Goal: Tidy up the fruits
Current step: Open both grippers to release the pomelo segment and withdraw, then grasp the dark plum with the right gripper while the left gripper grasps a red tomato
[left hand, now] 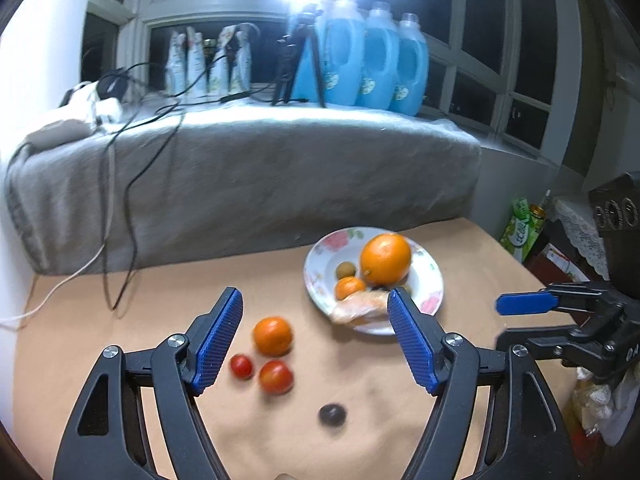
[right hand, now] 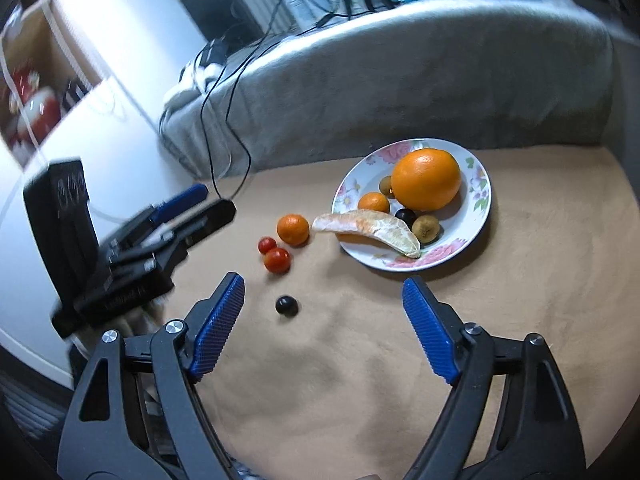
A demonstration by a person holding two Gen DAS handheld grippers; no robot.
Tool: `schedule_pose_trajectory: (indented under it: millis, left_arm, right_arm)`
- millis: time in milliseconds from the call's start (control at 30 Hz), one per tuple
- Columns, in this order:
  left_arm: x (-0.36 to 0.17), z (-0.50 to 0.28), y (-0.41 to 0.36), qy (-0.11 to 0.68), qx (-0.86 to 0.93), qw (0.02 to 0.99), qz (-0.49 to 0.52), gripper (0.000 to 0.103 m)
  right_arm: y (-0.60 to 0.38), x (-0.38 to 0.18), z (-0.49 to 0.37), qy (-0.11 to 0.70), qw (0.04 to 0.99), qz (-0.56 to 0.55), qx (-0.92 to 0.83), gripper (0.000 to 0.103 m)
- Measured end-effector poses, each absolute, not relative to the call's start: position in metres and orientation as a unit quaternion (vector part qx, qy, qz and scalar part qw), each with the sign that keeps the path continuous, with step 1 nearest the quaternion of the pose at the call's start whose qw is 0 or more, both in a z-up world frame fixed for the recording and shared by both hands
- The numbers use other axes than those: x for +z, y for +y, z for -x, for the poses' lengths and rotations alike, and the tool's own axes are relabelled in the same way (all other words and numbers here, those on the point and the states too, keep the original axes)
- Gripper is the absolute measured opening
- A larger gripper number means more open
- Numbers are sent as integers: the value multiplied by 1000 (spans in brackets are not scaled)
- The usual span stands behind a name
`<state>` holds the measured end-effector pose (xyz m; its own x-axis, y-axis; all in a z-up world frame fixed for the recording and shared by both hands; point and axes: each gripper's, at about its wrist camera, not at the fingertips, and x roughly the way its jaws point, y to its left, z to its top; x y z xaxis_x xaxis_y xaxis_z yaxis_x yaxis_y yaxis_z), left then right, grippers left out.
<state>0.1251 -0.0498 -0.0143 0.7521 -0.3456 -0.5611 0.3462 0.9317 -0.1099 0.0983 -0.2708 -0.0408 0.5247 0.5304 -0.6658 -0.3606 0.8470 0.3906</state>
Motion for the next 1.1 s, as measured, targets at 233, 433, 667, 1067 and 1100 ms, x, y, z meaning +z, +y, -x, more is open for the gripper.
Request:
schedule_pose_trajectory:
  millis: [233, 433, 667, 1067, 1100]
  left_arm:
    - [-36, -114, -25, 324, -158, 933, 2, 75]
    - [-59, -111, -13, 348, -148, 926, 13, 75]
    - [-76, -117, -12, 368, -155, 916, 31, 75]
    - [-97, -137, -23, 402, -178, 896, 59, 55]
    - [-99, -139, -23, 404, -178, 895, 61, 54]
  right_arm:
    - [-251, -47, -78, 413, 865, -47, 283, 84]
    - [-233, -61, -76, 418, 860, -24, 293, 84]
    - [-216, -81, -83, 428, 854, -8, 297, 84]
    - [-182, -109, -94, 439, 843, 35, 309, 68]
    - [-180, -112, -96, 442, 841, 36, 310, 67]
